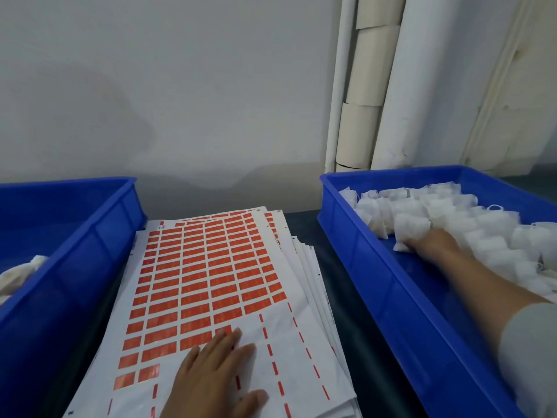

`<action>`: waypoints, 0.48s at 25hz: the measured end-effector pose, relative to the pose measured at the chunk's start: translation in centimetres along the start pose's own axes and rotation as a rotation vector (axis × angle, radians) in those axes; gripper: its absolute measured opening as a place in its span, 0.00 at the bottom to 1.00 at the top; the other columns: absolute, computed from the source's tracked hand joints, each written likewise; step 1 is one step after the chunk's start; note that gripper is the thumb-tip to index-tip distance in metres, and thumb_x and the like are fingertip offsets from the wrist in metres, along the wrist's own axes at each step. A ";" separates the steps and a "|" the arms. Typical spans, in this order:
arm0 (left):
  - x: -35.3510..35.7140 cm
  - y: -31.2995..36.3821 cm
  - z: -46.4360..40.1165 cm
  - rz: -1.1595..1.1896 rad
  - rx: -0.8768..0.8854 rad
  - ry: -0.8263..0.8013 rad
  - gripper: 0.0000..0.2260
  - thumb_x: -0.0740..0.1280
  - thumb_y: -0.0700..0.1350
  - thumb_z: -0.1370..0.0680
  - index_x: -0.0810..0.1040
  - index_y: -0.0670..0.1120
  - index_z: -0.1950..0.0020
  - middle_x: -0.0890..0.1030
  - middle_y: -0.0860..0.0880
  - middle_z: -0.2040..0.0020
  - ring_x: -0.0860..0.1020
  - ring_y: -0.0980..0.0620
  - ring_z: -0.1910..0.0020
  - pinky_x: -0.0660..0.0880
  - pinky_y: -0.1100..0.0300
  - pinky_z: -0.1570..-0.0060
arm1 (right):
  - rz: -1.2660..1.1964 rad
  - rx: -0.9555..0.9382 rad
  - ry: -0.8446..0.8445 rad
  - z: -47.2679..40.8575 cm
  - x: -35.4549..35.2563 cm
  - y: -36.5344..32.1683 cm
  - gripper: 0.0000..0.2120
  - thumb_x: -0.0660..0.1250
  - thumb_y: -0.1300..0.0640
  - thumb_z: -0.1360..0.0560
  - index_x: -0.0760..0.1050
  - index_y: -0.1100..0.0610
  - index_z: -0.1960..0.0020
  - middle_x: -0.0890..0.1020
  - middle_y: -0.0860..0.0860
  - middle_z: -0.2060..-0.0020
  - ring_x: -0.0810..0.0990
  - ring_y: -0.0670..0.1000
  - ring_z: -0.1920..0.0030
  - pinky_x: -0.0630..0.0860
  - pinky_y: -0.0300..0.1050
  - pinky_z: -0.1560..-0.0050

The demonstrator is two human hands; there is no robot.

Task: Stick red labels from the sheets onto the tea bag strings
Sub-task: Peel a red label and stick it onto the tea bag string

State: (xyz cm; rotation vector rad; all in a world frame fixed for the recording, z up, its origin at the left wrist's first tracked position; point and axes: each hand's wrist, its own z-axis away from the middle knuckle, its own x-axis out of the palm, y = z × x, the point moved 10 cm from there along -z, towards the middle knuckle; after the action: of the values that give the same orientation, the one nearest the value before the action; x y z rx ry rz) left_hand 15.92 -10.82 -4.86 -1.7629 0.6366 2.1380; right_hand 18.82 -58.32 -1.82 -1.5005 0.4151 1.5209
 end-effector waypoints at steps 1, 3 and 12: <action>0.0 0.0 0.0 0.002 -0.003 0.004 0.34 0.52 0.74 0.31 0.50 0.66 0.27 0.42 0.62 0.24 0.42 0.57 0.25 0.41 0.51 0.28 | 0.089 0.019 -0.042 -0.3 0.5 0.2 0.37 0.72 0.41 0.33 0.64 0.58 0.32 0.70 0.61 0.33 0.69 0.62 0.35 0.66 0.57 0.34; -0.1 -0.1 0.2 0.022 -0.020 0.015 0.34 0.54 0.74 0.31 0.51 0.66 0.27 0.43 0.63 0.24 0.43 0.58 0.25 0.41 0.51 0.28 | 0.169 0.005 -0.032 0.0 0.5 -0.1 0.38 0.67 0.37 0.29 0.61 0.58 0.29 0.65 0.61 0.30 0.64 0.62 0.31 0.61 0.55 0.30; -1.6 0.1 2.2 0.244 -0.063 0.151 0.27 0.61 0.67 0.28 0.63 0.63 0.30 0.55 0.64 0.26 0.55 0.58 0.26 0.51 0.52 0.28 | -0.741 -0.483 0.313 16.8 -12.0 -9.3 0.09 0.72 0.55 0.29 0.77 0.54 0.50 0.80 0.48 0.56 0.77 0.46 0.59 0.70 0.37 0.61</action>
State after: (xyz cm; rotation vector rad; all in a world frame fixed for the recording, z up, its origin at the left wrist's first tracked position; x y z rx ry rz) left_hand 14.35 -9.72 -2.99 -1.9858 0.8724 2.2156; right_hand 13.85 -44.92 15.73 -1.9785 -0.3467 0.8191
